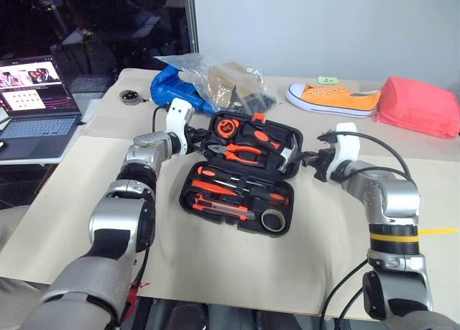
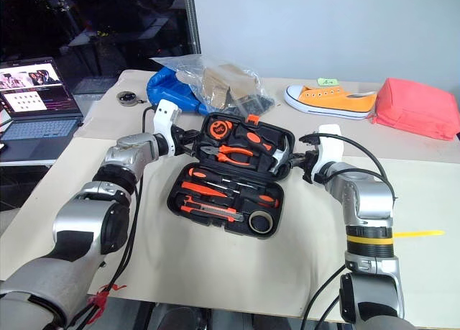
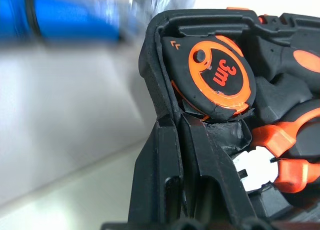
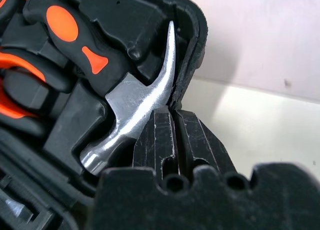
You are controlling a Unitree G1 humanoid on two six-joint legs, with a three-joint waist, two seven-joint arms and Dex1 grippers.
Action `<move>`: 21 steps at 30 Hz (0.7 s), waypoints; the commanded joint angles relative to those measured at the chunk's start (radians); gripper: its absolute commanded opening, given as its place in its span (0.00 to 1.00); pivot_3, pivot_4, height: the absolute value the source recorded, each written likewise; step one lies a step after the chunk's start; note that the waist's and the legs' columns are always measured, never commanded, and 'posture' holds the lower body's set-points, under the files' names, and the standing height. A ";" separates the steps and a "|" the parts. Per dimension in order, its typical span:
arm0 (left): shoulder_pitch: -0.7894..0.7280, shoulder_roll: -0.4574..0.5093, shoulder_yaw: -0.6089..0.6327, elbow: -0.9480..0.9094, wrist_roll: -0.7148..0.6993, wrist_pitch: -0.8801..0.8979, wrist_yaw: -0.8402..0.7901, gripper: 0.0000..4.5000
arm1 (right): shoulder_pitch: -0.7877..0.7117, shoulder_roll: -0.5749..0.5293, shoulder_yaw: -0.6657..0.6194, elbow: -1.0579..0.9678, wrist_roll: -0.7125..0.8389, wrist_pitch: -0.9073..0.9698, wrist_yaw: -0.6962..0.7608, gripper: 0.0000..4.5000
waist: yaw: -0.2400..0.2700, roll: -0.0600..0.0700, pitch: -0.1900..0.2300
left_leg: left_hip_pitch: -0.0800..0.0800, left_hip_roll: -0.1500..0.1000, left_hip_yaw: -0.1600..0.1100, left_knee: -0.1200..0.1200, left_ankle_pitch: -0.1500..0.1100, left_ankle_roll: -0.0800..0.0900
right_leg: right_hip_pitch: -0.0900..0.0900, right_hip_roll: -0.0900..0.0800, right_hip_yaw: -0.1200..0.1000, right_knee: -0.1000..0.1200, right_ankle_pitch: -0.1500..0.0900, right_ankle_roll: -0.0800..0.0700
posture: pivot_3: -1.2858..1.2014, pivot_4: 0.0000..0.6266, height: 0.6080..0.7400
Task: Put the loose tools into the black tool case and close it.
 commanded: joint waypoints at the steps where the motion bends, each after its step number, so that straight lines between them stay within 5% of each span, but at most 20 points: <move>1: 0.057 -0.034 -0.073 -0.173 0.016 -0.171 -0.096 0.00 | 0.010 0.028 0.015 -0.160 0.078 -0.165 0.099 0.01 | 0.002 0.000 0.000 | 0.000 0.000 0.000 0.000 0.000 0.000 | 0.000 0.000 0.000 0.000 0.000 0.000 | 0.52 0.24 1.00; 15: 0.418 0.140 -0.163 -0.543 0.049 -0.508 -0.204 0.00 | 0.421 -0.081 0.059 -0.522 0.020 -0.494 0.220 0.01 | 0.021 0.000 0.000 | 0.006 0.000 0.000 0.001 -0.001 0.001 | 0.006 0.000 0.000 -0.007 0.000 0.000 | 0.52 0.24 1.00; 21: 0.538 0.275 -0.161 -0.653 0.036 -0.573 -0.257 0.00 | 0.659 -0.236 0.067 -0.619 -0.091 -0.682 0.340 0.01 | 0.018 0.001 -0.001 | 0.016 0.002 0.000 0.001 -0.001 0.002 | 0.018 0.001 -0.001 -0.008 0.000 0.000 | 0.52 0.24 1.00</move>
